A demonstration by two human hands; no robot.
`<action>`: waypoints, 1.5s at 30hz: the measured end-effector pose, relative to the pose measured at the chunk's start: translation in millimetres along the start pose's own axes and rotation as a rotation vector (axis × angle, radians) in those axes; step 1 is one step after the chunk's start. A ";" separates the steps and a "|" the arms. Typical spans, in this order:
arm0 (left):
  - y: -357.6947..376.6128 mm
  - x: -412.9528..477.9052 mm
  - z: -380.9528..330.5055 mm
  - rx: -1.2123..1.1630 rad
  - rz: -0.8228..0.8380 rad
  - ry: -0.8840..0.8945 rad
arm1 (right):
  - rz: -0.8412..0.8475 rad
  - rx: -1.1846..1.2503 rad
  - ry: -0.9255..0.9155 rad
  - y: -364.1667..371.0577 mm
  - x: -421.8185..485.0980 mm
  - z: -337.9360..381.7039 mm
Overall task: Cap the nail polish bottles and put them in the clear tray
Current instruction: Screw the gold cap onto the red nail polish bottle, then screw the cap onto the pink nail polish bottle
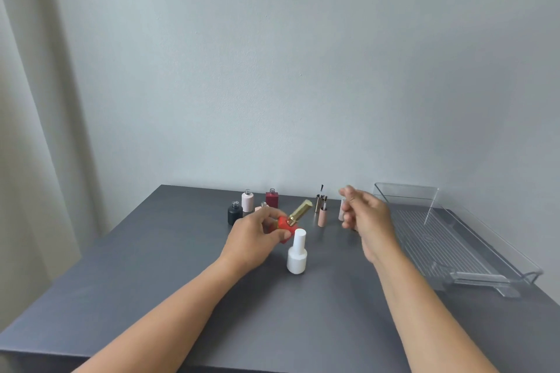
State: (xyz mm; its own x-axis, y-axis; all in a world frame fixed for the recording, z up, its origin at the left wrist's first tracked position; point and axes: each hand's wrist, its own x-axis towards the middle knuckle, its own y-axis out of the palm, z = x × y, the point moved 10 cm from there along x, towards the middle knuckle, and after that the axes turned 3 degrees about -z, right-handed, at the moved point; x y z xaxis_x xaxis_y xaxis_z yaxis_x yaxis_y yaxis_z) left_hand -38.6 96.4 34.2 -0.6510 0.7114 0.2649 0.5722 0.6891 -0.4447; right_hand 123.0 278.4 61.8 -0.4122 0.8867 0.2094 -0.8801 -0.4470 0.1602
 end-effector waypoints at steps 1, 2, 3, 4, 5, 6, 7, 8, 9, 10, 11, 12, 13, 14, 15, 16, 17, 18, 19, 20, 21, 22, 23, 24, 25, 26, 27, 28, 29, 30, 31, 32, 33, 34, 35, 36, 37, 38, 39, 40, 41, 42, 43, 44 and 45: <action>-4.1 -0.7 3.1 -0.001 -0.009 -0.020 | -0.046 -0.031 -0.003 -8.6 3.3 -1.4; -8.3 -1.8 5.8 0.003 -0.023 -0.034 | -0.076 -0.071 -0.006 -14.9 6.0 -3.6; -12.0 -3.2 7.5 0.010 -0.036 -0.039 | -0.093 -0.120 -0.008 -18.6 7.9 -6.3; -15.1 -4.7 8.7 0.025 -0.045 -0.039 | -0.098 -0.170 -0.009 -19.7 9.2 -9.1; -17.3 -6.0 10.0 0.044 -0.052 -0.038 | -0.096 -0.221 -0.007 -19.2 10.4 -12.3; -18.9 -7.5 12.2 0.065 -0.055 -0.040 | -0.087 -0.268 0.002 -17.7 11.8 -16.6; -19.9 -8.8 14.7 0.084 -0.056 -0.046 | -0.074 -0.316 0.017 -14.9 13.2 -21.8; -20.7 -10.4 16.9 0.102 -0.052 -0.051 | -0.056 -0.372 0.032 -11.5 14.4 -27.1; -20.9 -11.8 18.6 0.117 -0.045 -0.055 | -0.036 -0.441 0.045 -7.7 15.7 -32.4; -21.1 -13.0 19.8 0.131 -0.036 -0.057 | -0.013 -0.515 0.056 -3.6 16.5 -37.5; -21.4 -14.0 20.5 0.142 -0.029 -0.055 | 0.009 -0.587 0.067 0.5 17.0 -41.9; -21.8 -15.1 21.2 0.150 -0.023 -0.052 | 0.027 -0.649 0.071 4.4 16.8 -44.7; -22.1 -16.4 21.8 0.154 -0.017 -0.051 | 0.041 -0.699 0.068 7.9 17.0 -46.7; -21.9 -17.7 22.6 0.156 -0.009 -0.051 | 0.051 -0.740 0.059 11.0 17.1 -47.4; -21.6 -18.8 23.6 0.156 0.000 -0.052 | 0.056 -0.773 0.050 13.7 17.2 -47.7; -21.0 -20.0 24.6 0.153 0.010 -0.053 | 0.055 -0.798 0.043 15.9 17.3 -47.9; -20.1 -21.0 25.2 0.150 0.018 -0.055 | 0.049 -0.813 0.040 17.3 17.8 -48.3; -19.4 -21.8 25.4 0.148 0.025 -0.055 | 0.041 -0.824 0.037 18.3 18.3 -48.4; -18.6 -22.4 25.2 0.147 0.030 -0.055 | 0.037 -0.831 0.033 19.4 19.0 -48.2; -18.2 -22.8 25.1 0.147 0.034 -0.054 | 0.039 -0.837 0.030 20.8 19.2 -47.6; -17.7 -22.9 24.8 0.145 0.038 -0.053 | 0.044 -0.840 0.027 22.5 19.6 -47.1; -16.9 -23.0 24.7 0.143 0.042 -0.052 | 0.050 -0.844 0.019 24.0 19.8 -46.2; -16.2 -23.2 24.8 0.142 0.046 -0.053 | 0.052 -0.847 0.011 24.9 20.2 -46.0; -15.7 -23.2 25.4 0.144 0.049 -0.055 | 0.048 -0.849 0.006 25.0 20.6 -46.2; -15.3 -23.3 26.2 0.146 0.052 -0.057 | 0.043 -0.845 0.002 25.0 20.8 -46.7; -14.9 -23.1 27.0 0.145 0.054 -0.058 | 0.039 -0.840 -0.001 25.0 20.8 -46.8; -14.6 -23.1 27.3 0.143 0.056 -0.056 | 0.035 -0.835 0.000 24.9 20.6 -47.0; -14.3 -23.0 27.6 0.139 0.057 -0.053 | 0.033 -0.830 0.001 24.8 20.3 -46.9; -14.1 -22.8 27.5 0.136 0.059 -0.048 | 0.032 -0.821 0.002 24.9 19.9 -46.4; -13.6 -22.6 27.7 0.135 0.063 -0.044 | 0.029 -0.809 0.003 24.7 18.8 -45.6; -13.0 -22.7 27.7 0.134 0.071 -0.041 | 0.024 -0.795 0.003 24.4 17.5 -44.5; -12.3 -22.8 27.4 0.128 0.085 -0.038 | 0.022 -0.786 0.001 23.9 16.1 -43.0; -12.3 -23.1 26.0 0.112 0.097 -0.038 | 0.022 -0.781 -0.003 23.6 14.5 -41.4; -13.6 -22.9 25.1 0.090 0.099 -0.040 | 0.023 -0.777 -0.005 22.5 13.1 -40.5; -16.5 -22.0 23.8 0.059 0.089 -0.048 | 0.023 -0.771 -0.005 21.2 11.8 -39.7; -21.1 -19.6 23.9 0.025 0.063 -0.056 | 0.023 -0.760 -0.005 19.5 10.3 -38.9; -27.0 -16.0 24.9 -0.003 0.020 -0.065 | 0.024 -0.744 -0.008 17.9 8.4 -38.0; -34.2 -11.4 26.9 -0.002 -0.036 -0.071 | 0.024 -0.725 -0.008 16.1 6.3 -37.3; -41.2 -6.5 28.5 0.021 -0.091 -0.075 | 0.025 -0.707 -0.006 14.3 3.8 -36.9; -46.3 -1.6 30.6 0.058 -0.134 -0.078 | 0.028 -0.696 -0.004 12.7 1.0 -36.6; -48.8 3.5 33.2 0.094 -0.158 -0.083 | 0.033 -0.688 -0.002 11.4 -2.0 -36.5; -49.4 8.2 35.6 0.128 -0.168 -0.088 | 0.039 -0.678 0.001 10.1 -4.8 -36.8; -48.7 12.6 37.9 0.157 -0.170 -0.093 | 0.044 -0.663 0.002 8.7 -7.7 -37.0; -47.6 16.8 40.1 0.179 -0.170 -0.097 | 0.048 -0.647 0.004 7.8 -10.9 -37.0; -45.6 20.8 41.2 0.197 -0.167 -0.097 | 0.052 -0.632 0.004 7.0 -14.1 -36.8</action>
State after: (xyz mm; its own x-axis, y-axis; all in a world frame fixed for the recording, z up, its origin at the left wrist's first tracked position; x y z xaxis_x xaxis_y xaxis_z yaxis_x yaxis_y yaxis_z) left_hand -98.7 74.0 24.7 -0.7784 0.5669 0.2696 0.3511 0.7492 -0.5617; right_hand 114.0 267.1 24.5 -0.4582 0.8666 0.1975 -0.8274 -0.3348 -0.4509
